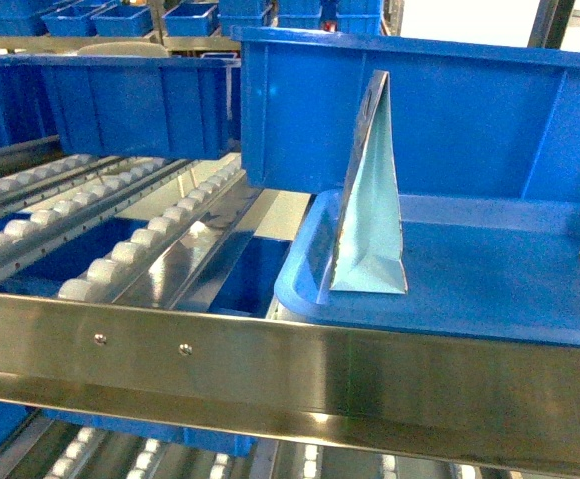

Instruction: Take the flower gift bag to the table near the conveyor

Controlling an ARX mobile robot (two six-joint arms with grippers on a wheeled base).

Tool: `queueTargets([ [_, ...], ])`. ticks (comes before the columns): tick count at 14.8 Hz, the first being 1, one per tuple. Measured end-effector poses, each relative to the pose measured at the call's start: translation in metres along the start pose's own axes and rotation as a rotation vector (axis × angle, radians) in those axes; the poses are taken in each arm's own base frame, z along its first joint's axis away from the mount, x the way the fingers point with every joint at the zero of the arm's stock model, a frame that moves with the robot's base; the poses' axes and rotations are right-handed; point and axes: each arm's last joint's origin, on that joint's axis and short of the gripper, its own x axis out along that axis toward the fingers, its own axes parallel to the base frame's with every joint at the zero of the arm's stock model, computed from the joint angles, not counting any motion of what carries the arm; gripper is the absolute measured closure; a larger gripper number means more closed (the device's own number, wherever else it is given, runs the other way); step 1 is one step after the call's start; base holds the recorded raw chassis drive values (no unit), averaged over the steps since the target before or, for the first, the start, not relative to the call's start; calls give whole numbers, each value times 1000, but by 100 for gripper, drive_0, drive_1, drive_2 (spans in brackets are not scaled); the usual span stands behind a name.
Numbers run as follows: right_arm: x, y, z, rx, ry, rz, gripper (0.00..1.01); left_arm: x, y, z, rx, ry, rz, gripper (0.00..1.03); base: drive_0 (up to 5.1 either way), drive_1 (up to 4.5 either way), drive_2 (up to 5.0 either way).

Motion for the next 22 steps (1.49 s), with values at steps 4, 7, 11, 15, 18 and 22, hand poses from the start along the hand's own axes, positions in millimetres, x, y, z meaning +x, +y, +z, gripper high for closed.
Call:
queueTargets([
  [4,0,0,0,0,0,0,3,0,0,0,0,0,0,5,0,0,0],
  [7,0,0,0,0,0,0,3,0,0,0,0,0,0,5,0,0,0],
  [11,0,0,0,0,0,0,3,0,0,0,0,0,0,5,0,0,0],
  [15,0,0,0,0,0,0,3,0,0,0,0,0,0,5,0,0,0],
  [18,0,0,0,0,0,0,3,5,-4,8,21,-69,-9,5,0,0,0],
  [22,1,0,2,1,-19,-1,3,18,-14,13,54,-46,-60,5,0,0,0],
])
